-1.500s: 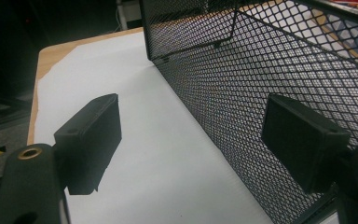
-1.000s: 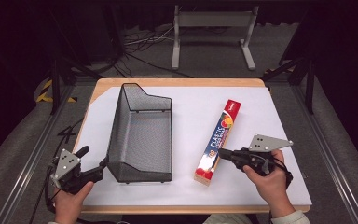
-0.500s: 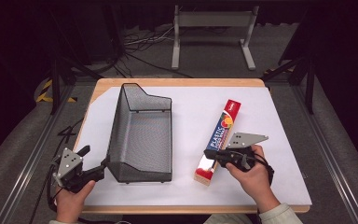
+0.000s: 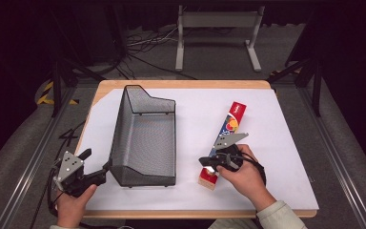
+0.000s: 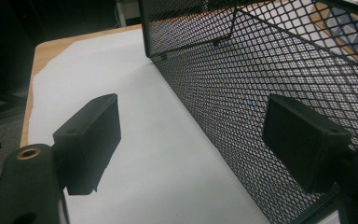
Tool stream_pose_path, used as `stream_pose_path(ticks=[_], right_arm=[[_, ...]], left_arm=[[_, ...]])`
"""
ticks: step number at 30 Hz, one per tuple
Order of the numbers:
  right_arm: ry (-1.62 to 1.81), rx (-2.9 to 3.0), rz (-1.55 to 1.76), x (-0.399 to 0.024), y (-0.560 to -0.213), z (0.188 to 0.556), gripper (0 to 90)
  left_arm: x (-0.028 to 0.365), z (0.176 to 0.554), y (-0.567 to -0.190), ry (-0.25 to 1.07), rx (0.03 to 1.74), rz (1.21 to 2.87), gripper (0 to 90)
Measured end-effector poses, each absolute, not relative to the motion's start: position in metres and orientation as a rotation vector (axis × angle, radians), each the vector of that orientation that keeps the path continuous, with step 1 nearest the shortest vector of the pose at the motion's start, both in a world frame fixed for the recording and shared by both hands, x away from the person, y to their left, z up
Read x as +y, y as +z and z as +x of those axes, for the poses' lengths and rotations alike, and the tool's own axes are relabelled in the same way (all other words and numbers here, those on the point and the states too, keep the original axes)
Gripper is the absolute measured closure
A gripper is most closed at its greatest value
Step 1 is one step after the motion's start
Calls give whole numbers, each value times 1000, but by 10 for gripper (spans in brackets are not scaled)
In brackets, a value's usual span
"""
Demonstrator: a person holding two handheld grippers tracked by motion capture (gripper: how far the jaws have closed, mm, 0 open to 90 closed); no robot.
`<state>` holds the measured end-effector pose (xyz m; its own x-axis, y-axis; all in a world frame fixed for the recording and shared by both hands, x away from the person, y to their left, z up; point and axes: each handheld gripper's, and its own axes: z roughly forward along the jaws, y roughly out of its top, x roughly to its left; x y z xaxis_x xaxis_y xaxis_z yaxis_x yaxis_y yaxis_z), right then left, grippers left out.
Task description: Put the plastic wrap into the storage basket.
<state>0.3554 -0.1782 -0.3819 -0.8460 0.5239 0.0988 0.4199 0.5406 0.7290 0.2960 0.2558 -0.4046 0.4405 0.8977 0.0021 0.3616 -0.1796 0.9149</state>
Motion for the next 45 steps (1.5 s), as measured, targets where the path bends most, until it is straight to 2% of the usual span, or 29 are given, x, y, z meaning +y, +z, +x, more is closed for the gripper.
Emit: stream_pose_path(ticks=[21, 31, 45], right_arm=[[952, 2800, 759, -148, -401, 367, 900], [924, 2794, 764, -149, -399, 364, 900], [850, 2844, 842, -175, -392, 349, 900]], left_arm=[[258, 296, -405, 693, 1088, 1730, 201], [260, 295, -406, 687, 1096, 1723, 201], [261, 296, -406, 691, 1107, 1720, 201]])
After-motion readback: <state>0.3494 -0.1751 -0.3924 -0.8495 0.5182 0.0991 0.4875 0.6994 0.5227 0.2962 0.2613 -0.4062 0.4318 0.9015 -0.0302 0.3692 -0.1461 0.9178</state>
